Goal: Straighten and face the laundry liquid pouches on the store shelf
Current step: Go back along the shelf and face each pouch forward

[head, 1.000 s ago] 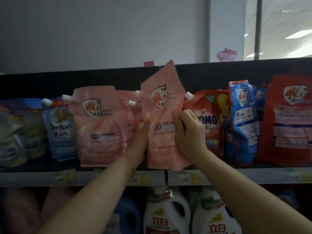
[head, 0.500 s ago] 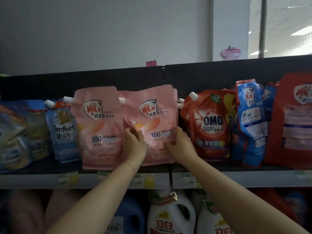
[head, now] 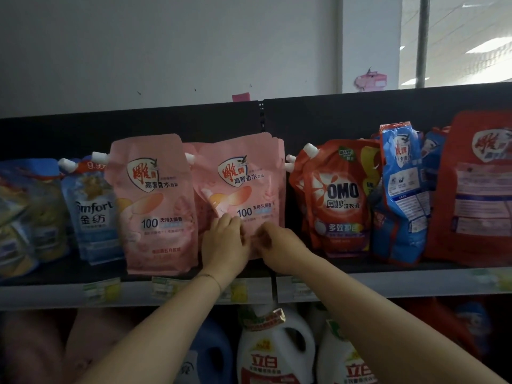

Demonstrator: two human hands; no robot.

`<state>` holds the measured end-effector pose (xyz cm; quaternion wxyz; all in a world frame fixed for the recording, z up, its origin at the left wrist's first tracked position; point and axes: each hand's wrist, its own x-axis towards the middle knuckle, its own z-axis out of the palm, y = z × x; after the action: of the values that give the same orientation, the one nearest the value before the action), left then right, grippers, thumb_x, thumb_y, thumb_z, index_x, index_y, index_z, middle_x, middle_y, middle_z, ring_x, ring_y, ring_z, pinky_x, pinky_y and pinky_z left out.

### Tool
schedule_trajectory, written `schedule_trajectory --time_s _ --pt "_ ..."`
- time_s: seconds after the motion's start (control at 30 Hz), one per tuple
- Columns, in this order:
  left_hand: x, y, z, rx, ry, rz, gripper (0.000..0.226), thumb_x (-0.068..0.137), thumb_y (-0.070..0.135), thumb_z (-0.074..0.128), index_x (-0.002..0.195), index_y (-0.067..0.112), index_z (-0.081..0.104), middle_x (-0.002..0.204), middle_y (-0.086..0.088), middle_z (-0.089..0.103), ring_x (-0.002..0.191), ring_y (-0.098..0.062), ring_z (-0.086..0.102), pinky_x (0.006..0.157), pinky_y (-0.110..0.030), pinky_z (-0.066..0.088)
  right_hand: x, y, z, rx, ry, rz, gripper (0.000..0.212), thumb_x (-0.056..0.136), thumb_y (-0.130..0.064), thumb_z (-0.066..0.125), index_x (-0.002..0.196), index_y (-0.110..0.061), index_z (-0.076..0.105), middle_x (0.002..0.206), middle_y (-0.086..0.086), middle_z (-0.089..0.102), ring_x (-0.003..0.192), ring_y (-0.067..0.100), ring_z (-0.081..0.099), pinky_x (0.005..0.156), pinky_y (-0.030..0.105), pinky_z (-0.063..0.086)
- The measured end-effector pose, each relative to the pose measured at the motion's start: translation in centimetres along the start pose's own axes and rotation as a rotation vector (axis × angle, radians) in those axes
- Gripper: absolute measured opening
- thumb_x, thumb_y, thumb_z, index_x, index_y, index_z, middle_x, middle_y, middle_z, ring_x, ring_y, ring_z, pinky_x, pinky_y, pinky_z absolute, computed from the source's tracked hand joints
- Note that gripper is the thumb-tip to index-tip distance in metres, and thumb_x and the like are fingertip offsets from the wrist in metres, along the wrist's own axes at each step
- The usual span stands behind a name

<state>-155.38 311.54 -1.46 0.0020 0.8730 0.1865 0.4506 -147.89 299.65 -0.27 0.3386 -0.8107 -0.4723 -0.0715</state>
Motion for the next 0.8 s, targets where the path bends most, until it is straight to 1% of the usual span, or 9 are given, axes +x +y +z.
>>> schedule_trajectory --time_s 0.1,0.17,0.23,0.3,0.4,0.53,0.63,0.7,0.8 --pt "0.2 1.0 0.2 -0.078 0.003 -0.062 0.012 0.085 0.027 0.060 0.080 0.023 0.050 0.094 0.006 0.050 0.093 -0.017 0.050 0.063 -0.026 0.035 -1.0 1.0 -1.6 0.041 -0.028 -0.027 0.023 0.091 -0.025 0.056 0.111 -0.014 0.062 0.106 0.001 0.064 0.092 0.017 0.061 0.082 0.034 0.054" --pt "-0.1 2.5 0.6 -0.110 0.021 0.012 0.015 0.085 0.026 0.059 0.078 0.024 0.047 0.092 0.006 0.052 0.092 -0.016 0.049 0.064 -0.025 0.032 -2.0 2.2 -3.3 -0.061 0.182 0.001 0.014 0.090 -0.027 0.056 0.096 -0.017 0.064 0.091 -0.002 0.064 0.080 0.016 0.061 0.071 0.037 0.055" --pt "-0.2 4.7 1.3 -0.180 -0.014 0.086 0.011 0.084 0.024 0.058 0.081 0.023 0.047 0.093 0.007 0.049 0.091 -0.013 0.047 0.064 -0.022 0.030 -3.0 3.7 -5.1 -0.206 0.423 0.068 0.017 0.090 -0.030 0.054 0.081 -0.017 0.059 0.076 -0.004 0.058 0.069 0.017 0.056 0.061 0.034 0.050" --pt "0.0 7.3 2.3 -0.234 -0.101 0.140 0.010 0.086 0.027 0.056 0.093 0.021 0.052 0.097 0.006 0.045 0.092 -0.014 0.047 0.067 -0.025 0.036 -3.8 5.3 -6.6 -0.283 0.533 0.196 0.021 0.090 -0.033 0.052 0.076 -0.017 0.054 0.071 -0.005 0.055 0.065 0.017 0.053 0.056 0.031 0.041" --pt "0.6 10.9 4.1 -0.305 -0.255 0.143 0.024 0.086 0.030 0.055 0.108 0.022 0.054 0.108 0.001 0.047 0.099 -0.021 0.052 0.082 -0.038 0.047 -4.4 8.2 -7.0 -0.257 0.534 0.297 0.023 0.091 -0.034 0.050 0.077 -0.017 0.056 0.073 -0.003 0.057 0.069 0.018 0.056 0.057 0.030 0.040" --pt "0.8 13.3 6.4 -0.499 -0.368 0.040 0.030 0.086 0.043 0.052 0.110 0.027 0.044 0.114 -0.002 0.049 0.099 -0.027 0.056 0.084 -0.045 0.049 -4.7 10.6 -5.6 -0.203 0.571 0.157 0.015 0.088 -0.026 0.055 0.078 -0.019 0.047 0.079 -0.002 0.053 0.076 0.020 0.054 0.067 0.036 0.046" --pt "1.1 12.8 7.1 -0.678 -0.375 0.013 0.024 0.083 0.040 0.057 0.102 0.029 0.046 0.106 0.001 0.054 0.095 -0.021 0.059 0.080 -0.038 0.051 -4.4 10.7 -5.4 -0.161 0.582 0.173 0.015 0.085 -0.030 0.056 0.081 -0.018 0.047 0.082 0.000 0.054 0.079 0.021 0.055 0.073 0.042 0.049" --pt "1.1 12.3 7.3 -0.743 -0.353 -0.007 0.022 0.081 0.033 0.063 0.095 0.027 0.048 0.101 0.001 0.055 0.091 -0.015 0.059 0.074 -0.028 0.049 -4.4 10.6 -5.1 -0.128 0.611 0.195 0.022 0.084 -0.032 0.060 0.092 -0.016 0.047 0.091 0.003 0.056 0.087 0.022 0.055 0.076 0.042 0.049" --pt "1.1 12.1 7.3 -0.781 -0.242 -0.100 0.040 0.079 0.031 0.071 0.100 0.017 0.041 0.104 0.001 0.042 0.080 0.004 0.042 0.067 -0.018 0.037 -4.5 10.3 -4.9 -0.120 0.685 0.246 0.045 0.079 -0.034 0.067 0.106 -0.009 0.042 0.110 0.010 0.048 0.105 0.027 0.047 0.084 0.040 0.046"
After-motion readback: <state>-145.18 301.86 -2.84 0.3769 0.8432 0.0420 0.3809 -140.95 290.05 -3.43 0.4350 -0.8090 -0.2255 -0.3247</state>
